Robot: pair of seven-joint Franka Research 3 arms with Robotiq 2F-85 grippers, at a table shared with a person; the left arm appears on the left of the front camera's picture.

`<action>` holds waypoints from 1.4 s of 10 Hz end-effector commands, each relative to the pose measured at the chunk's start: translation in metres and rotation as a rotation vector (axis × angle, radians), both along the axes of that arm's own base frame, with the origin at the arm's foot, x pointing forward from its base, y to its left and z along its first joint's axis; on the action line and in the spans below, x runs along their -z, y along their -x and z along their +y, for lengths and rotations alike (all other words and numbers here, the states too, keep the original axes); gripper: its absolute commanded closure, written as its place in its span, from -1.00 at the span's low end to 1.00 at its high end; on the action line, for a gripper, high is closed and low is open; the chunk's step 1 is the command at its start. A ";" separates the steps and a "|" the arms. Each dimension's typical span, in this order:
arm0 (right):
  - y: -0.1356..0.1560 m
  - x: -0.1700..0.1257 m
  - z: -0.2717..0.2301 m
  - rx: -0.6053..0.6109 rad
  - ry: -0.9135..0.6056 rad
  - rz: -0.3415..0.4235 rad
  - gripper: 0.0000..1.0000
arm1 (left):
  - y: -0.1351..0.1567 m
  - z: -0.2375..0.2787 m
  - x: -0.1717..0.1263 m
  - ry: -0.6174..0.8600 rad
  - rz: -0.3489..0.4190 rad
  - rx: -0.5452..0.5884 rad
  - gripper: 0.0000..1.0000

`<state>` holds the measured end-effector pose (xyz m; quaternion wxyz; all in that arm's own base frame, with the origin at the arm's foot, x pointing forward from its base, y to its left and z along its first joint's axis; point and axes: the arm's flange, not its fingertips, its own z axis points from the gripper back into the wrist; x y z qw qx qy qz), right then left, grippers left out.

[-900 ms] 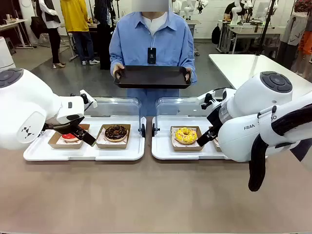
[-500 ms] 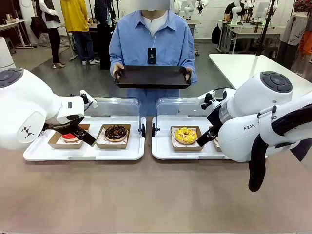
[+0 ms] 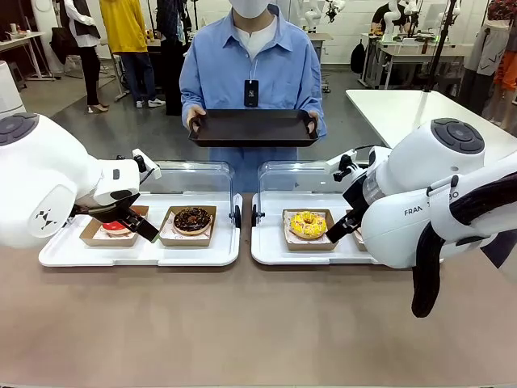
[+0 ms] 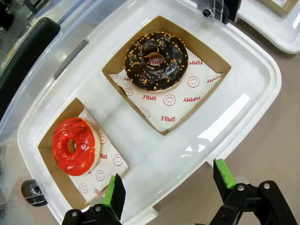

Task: Provide the desired donut to the person.
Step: Pick up and lift the Paper togo box containing the Donut pointed at by the person.

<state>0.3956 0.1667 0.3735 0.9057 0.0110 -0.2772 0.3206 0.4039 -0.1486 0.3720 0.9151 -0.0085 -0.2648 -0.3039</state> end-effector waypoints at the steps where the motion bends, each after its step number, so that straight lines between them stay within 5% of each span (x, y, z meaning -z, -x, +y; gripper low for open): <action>1: 0.000 0.000 0.000 0.000 0.000 0.000 -1.00 | 0.000 0.000 0.000 0.000 0.000 0.000 -1.00; 2: 0.000 0.000 0.000 0.000 0.000 0.000 -1.00 | 0.000 0.000 0.000 0.000 0.000 0.000 -1.00; 4: 0.012 -0.077 -0.020 0.027 -0.006 0.054 -1.00 | 0.003 0.001 -0.079 -0.052 -0.026 -0.011 -1.00; 7: 0.014 -0.183 -0.027 0.036 0.077 0.220 -1.00 | -0.013 -0.005 -0.189 -0.070 0.059 0.038 -1.00; 9: 0.028 -0.222 -0.028 0.060 0.132 0.179 -1.00 | -0.001 -0.006 -0.221 -0.144 0.051 0.007 -1.00; 10: 0.030 -0.192 -0.033 0.046 0.051 0.177 -1.00 | 0.001 -0.002 -0.205 -0.070 0.030 0.010 -1.00; 12: 0.030 -0.192 -0.033 0.046 0.051 0.177 -1.00 | 0.001 -0.002 -0.205 -0.070 0.030 0.010 -1.00; 13: 0.034 -0.218 -0.031 0.047 0.073 0.193 -1.00 | 0.002 -0.005 -0.222 -0.088 0.048 0.011 -1.00; 14: 0.038 -0.206 -0.063 -0.361 -0.248 0.332 -1.00 | 0.004 0.027 -0.219 0.237 0.221 0.302 -1.00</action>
